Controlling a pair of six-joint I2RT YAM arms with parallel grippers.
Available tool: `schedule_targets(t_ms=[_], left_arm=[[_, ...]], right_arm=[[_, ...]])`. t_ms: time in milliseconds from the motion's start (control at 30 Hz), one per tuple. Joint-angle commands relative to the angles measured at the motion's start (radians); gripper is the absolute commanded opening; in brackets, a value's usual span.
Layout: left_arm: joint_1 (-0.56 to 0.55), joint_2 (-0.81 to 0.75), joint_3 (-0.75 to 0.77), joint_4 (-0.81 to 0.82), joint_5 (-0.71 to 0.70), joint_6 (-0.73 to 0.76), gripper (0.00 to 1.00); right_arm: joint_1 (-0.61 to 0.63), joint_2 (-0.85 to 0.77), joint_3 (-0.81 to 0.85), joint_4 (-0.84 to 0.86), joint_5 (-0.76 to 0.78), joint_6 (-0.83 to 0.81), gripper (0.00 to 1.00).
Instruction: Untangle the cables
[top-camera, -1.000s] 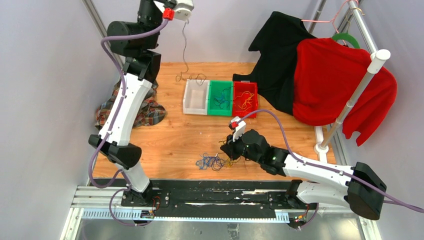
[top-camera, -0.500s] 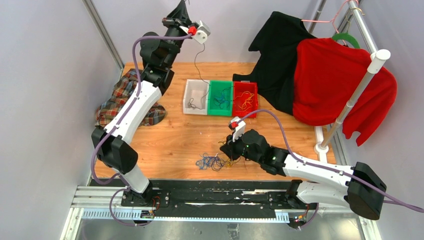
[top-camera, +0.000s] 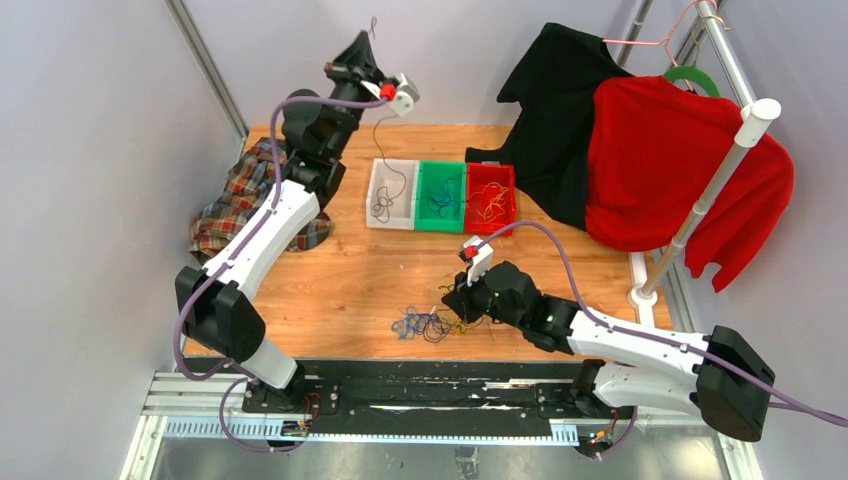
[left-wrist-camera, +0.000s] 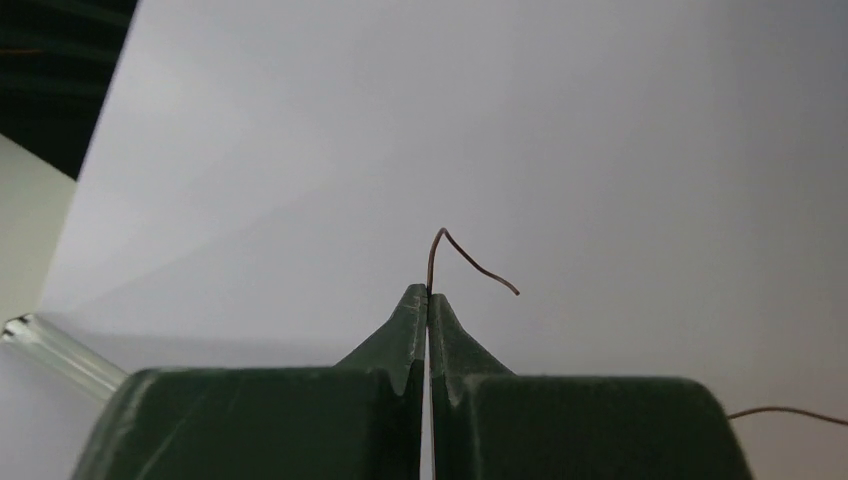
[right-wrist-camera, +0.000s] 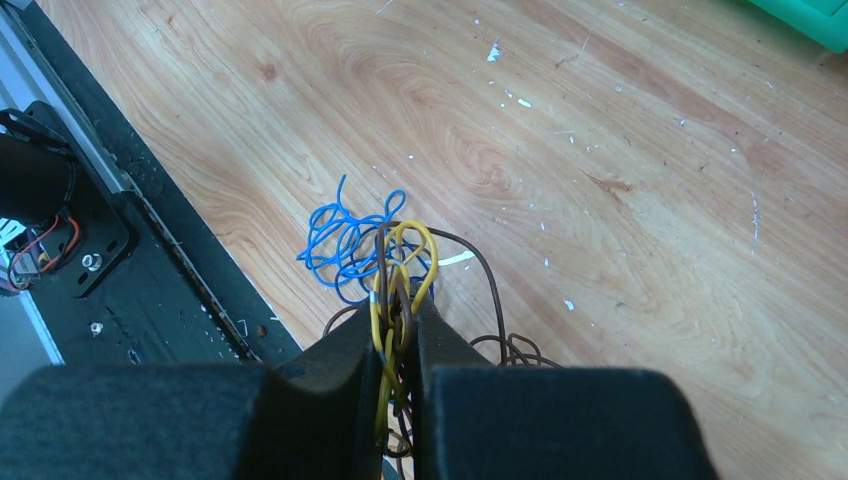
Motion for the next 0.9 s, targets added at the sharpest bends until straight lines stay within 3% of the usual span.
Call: schedule_targets(t_ms=[0,167,333,500,733,867], left_arm=[[0.008,-0.067,-0.134,0.019,0.026,0.059,0.0],[0.008,-0.122,-0.282,-0.012,0.049,0.072,0.0],[0.009,-0.164,-0.352,-0.194,0.016,0.026,0.0],[0.009,-0.214,-0.473,-0.325,0.014,0.085,0.0],[0.008,-0.23,-0.462,-0.659,0.059,0.021,0.0],[0.0,-0.168,-0.372,-0.847,0.111,-0.084,0.0]], right_arm=[[-0.008,-0.033,-0.019,-0.001,0.01,0.015,0.02],[-0.008,-0.039,-0.021,-0.008,0.012,0.02,0.02],[-0.008,-0.038,-0.017,-0.019,0.017,0.021,0.02],[-0.008,-0.037,-0.01,-0.031,0.025,0.018,0.02],[-0.008,-0.035,-0.005,-0.034,0.035,0.016,0.02],[-0.008,-0.028,0.001,-0.035,0.038,0.016,0.02]])
